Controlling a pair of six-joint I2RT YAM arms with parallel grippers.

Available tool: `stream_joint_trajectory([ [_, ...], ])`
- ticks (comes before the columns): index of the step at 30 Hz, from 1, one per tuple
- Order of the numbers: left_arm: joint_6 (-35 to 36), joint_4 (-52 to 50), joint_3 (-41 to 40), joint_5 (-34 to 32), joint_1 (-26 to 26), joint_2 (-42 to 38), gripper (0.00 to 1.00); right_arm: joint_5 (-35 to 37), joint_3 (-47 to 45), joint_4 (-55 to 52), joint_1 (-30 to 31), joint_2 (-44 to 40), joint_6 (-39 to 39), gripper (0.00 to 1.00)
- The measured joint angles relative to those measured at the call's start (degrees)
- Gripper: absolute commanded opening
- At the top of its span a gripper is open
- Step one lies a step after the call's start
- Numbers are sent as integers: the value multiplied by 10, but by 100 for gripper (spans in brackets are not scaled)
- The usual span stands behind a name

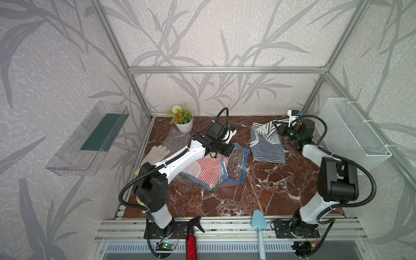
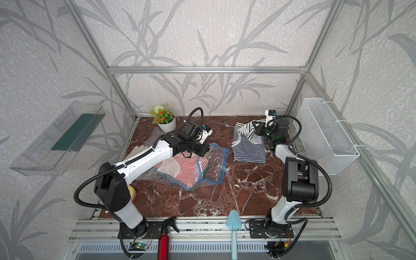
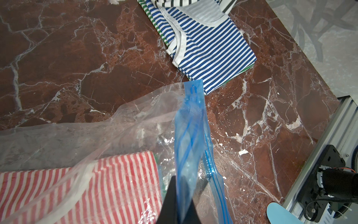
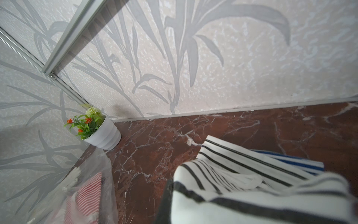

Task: Take the tank top out of the vacuum bag
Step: Place the tank top on the tank top.

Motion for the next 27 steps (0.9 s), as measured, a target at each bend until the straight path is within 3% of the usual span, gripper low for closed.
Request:
stream_joint_trajectory([
  [8,0,-2,0,0,-6,-14,0,67,-34,-117,0,-59,53,0],
  [13,0,-3,0,0,-11,-19,0,62,-32,-202,0,-28,128,2],
  [18,0,-6,0,-1,-16,-21,0,45,-68,-206,0,0,208,2],
  [27,1,-7,0,-5,-24,-42,0,86,-131,-250,-3,-66,245,27],
])
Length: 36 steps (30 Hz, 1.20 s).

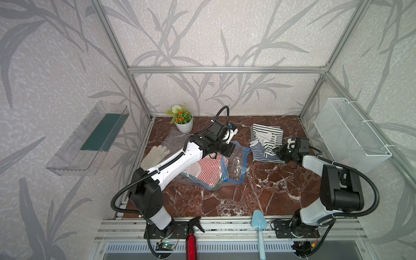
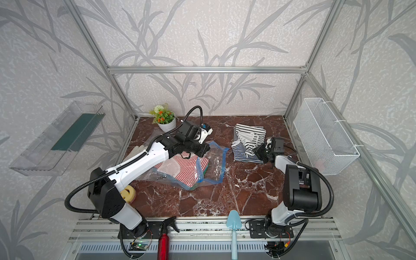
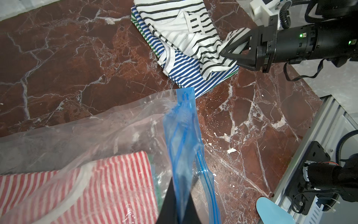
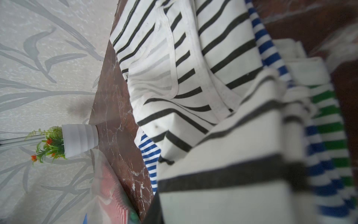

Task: Take the tank top out of the vacuum bag
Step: Place the tank top on the tank top.

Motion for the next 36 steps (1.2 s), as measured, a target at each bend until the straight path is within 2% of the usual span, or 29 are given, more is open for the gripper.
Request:
stream_joint_trajectory([
  [1,0,0,0,-1,-2,-1,0,7,-5,-7,-2,-15,-1,34],
  [2,0,0,0,-2,-3,-2,0,15,-10,-16,-5,-31,-4,36],
  [9,3,-1,0,-8,-10,-4,0,92,-26,-121,-2,-141,-69,40],
  [13,3,-2,0,-10,-11,-4,0,187,-3,-206,85,-214,-131,40],
  [16,2,-3,0,-12,-11,-4,0,248,48,-251,169,-219,-172,40],
  [19,2,-4,0,-13,-12,-4,0,276,102,-277,211,-185,-207,40],
  [28,4,-5,0,-26,-13,-14,0,319,254,-353,229,59,-304,39],
  [36,4,-8,0,-26,-14,-14,0,372,311,-410,263,127,-371,38],
])
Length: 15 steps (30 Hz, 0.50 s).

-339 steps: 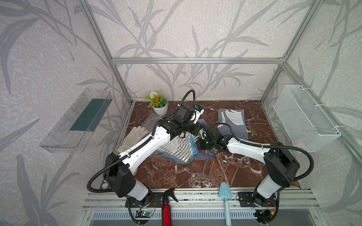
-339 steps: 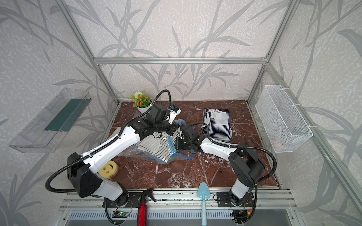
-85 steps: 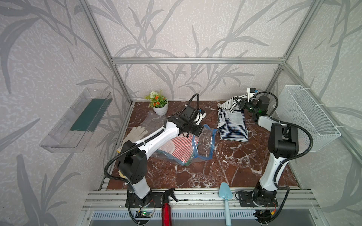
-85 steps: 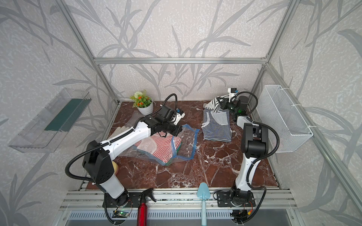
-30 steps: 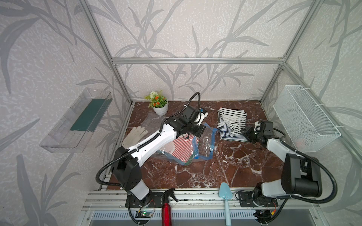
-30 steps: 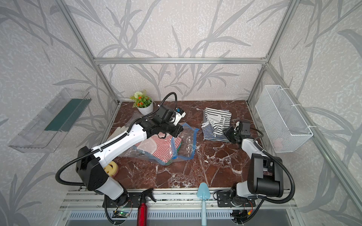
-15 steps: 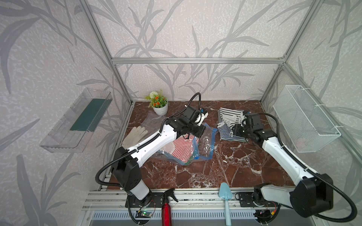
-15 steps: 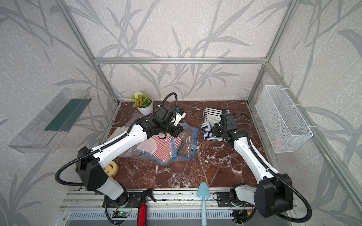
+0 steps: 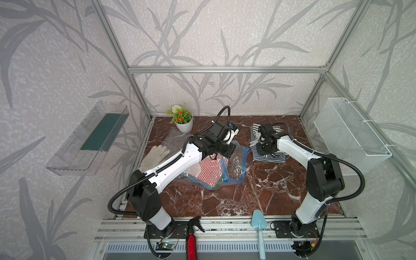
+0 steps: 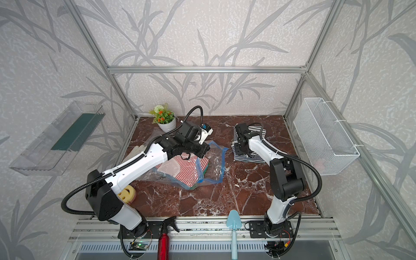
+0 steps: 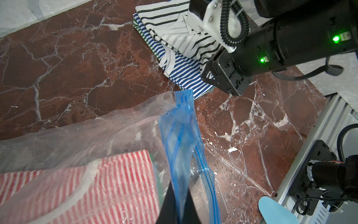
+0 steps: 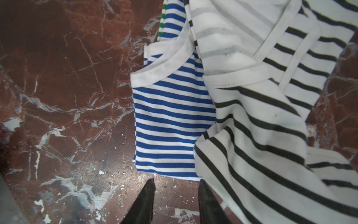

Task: Take the tank top out of the vacuum bag
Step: Place the tank top on the tank top, then adjust the tank top.

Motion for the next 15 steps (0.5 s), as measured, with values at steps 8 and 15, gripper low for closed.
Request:
stream_joint_trajectory([
  [8,0,0,0,0,0,0,0,50,26,-34,-3,56,-35,39],
  [15,1,0,0,0,0,0,0,59,26,-47,-19,63,-41,41],
])
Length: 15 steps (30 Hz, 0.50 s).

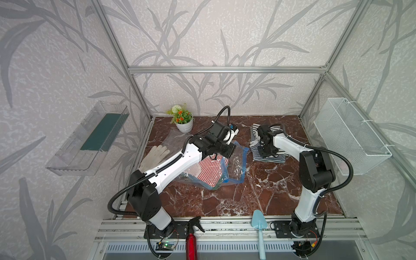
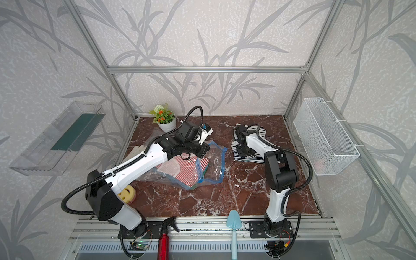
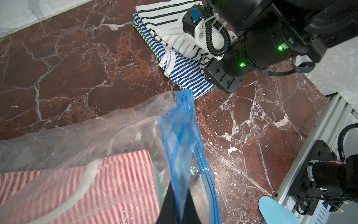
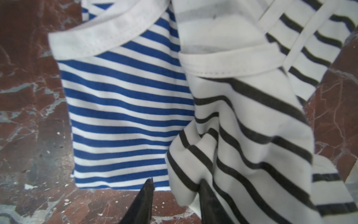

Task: Take the tank top out of the vacuum bag
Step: Adjust the tank top.

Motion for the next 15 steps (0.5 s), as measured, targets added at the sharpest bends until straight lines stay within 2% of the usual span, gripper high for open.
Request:
stream_joint_trajectory([
  [10,5,0,0,0,0,0,0,-2,-3,3,-30,4,2,41],
  [15,5,0,0,0,0,0,0,-16,-3,9,-33,25,3,37],
])
